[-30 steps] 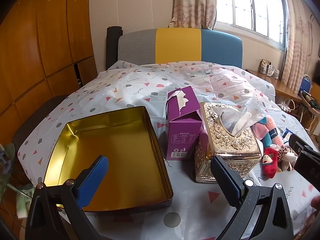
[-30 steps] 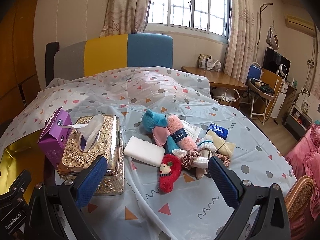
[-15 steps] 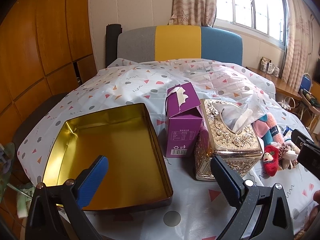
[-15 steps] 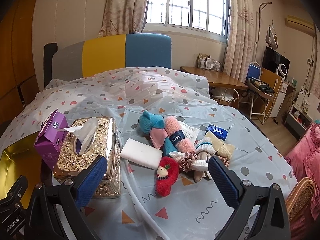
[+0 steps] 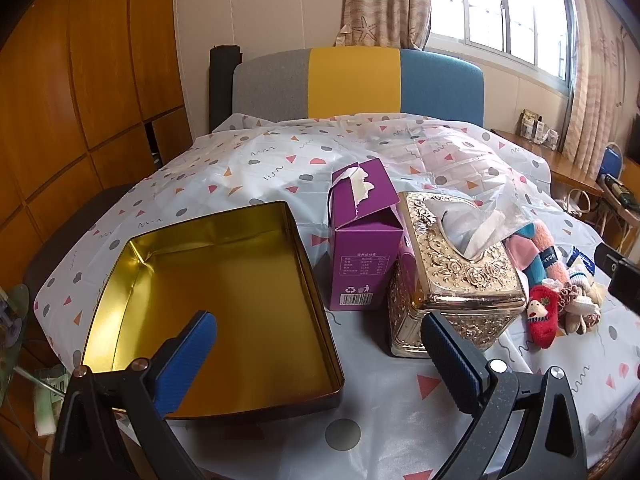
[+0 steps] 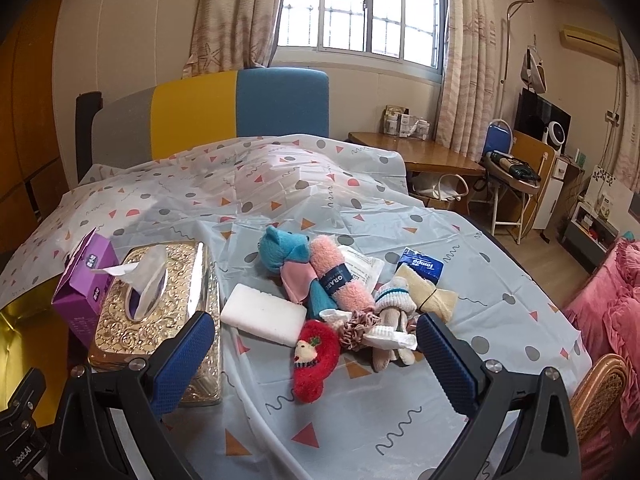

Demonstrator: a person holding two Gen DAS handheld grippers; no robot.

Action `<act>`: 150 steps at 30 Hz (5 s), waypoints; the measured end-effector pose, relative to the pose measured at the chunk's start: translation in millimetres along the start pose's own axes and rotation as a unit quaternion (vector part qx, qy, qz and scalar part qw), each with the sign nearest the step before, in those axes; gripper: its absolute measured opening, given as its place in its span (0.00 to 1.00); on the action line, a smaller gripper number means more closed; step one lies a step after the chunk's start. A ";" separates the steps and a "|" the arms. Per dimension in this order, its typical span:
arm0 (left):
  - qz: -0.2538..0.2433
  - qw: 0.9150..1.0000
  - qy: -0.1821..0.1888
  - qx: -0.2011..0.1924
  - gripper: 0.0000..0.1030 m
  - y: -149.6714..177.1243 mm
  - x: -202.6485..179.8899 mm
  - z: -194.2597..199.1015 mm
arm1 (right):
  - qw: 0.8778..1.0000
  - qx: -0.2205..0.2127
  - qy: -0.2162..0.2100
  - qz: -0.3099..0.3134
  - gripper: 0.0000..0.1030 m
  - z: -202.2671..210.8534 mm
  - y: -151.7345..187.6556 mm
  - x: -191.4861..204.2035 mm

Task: Organize soft objects

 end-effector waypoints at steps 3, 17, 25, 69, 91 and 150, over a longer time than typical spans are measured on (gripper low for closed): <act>-0.002 1.000 0.000 0.001 1.00 0.7 -1.5 -0.4 | 1.000 0.001 0.003 -0.003 1.00 -1.9 -0.5 -3.9; 0.000 0.993 0.120 0.005 1.00 0.5 -26.9 1.5 | 0.999 0.031 -0.025 -0.033 1.00 -22.4 -0.2 -18.1; -0.100 0.956 0.276 0.024 1.00 -4.3 -113.8 14.9 | 0.987 0.092 0.030 -0.130 1.00 -113.4 -17.8 -114.3; -0.205 0.914 0.304 0.176 0.15 74.4 -228.3 -72.8 | 0.958 0.236 -0.157 -0.038 0.43 -159.2 34.2 -29.5; 0.033 0.965 0.257 0.036 0.15 -34.9 1.3 16.1 | 0.940 0.305 -0.126 0.086 0.40 -176.7 84.6 3.7; 0.151 0.987 -0.011 0.045 0.56 42.9 158.9 8.6 | 0.976 0.078 -0.184 0.091 0.34 -13.1 -27.0 71.5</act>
Point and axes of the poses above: each gripper's, at about its wrist camera, not at the fingertips, and z roughly against the way its jaws point, x to its left, y to its underside, the point moved 10 cm from there along -z, roughly the way its jaws point, and after that the axes turned 11 degrees about y, right-handed, at the moved point
